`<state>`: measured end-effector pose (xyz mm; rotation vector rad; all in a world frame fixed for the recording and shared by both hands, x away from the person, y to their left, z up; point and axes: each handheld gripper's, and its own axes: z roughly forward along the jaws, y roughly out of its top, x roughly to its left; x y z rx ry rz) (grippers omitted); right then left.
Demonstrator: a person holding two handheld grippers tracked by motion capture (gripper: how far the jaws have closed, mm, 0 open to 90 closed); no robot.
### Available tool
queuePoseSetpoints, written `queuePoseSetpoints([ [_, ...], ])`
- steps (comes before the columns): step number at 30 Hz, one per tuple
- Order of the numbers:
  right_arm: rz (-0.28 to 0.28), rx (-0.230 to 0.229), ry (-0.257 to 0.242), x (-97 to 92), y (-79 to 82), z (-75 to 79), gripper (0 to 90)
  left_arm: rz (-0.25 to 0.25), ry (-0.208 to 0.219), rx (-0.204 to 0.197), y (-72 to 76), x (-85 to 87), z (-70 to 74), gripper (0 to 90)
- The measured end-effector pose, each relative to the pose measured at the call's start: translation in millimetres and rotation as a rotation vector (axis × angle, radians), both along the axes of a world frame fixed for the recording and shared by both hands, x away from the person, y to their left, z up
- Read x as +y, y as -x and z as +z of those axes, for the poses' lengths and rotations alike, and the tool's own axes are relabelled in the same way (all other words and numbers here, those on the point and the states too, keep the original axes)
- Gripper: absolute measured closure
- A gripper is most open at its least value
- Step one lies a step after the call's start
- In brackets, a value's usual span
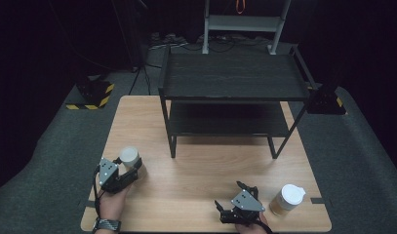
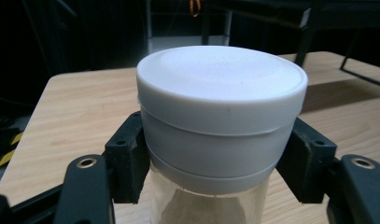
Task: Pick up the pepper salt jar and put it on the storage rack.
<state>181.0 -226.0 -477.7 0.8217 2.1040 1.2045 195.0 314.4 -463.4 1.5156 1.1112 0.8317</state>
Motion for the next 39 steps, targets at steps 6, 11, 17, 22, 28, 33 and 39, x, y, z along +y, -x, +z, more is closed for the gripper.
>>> queuePoseSetpoints([
  [6,0.002,-0.004,0.006,0.6,0.4,0.0,0.0,-0.032,0.003,-0.033,5.1,-9.6,12.8,34.4],
  [11,0.0,-0.003,0.0,-0.2,0.3,-0.3,0.0,-0.056,0.006,-0.048,5.4,-14.7,20.8,34.4],
  [17,0.002,-0.004,0.002,-0.1,0.5,-0.3,0.0,-0.097,0.033,-0.076,7.9,-21.1,33.0,34.4],
  [22,0.003,-0.004,0.003,0.0,0.5,-0.2,0.0,-0.128,0.015,-0.097,9.4,-30.8,45.5,34.4],
  [28,0.004,-0.006,0.001,-0.5,0.7,-0.5,0.0,-0.167,0.018,-0.117,9.7,-40.4,57.9,34.4],
  [33,0.004,-0.006,-0.001,-0.7,0.7,-0.7,0.0,-0.194,0.019,-0.135,10.2,-46.7,64.4,34.4],
  [39,0.005,-0.007,-0.002,-1.1,0.7,-0.9,0.0,-0.248,0.031,-0.153,8.0,-55.8,78.1,34.4],
])
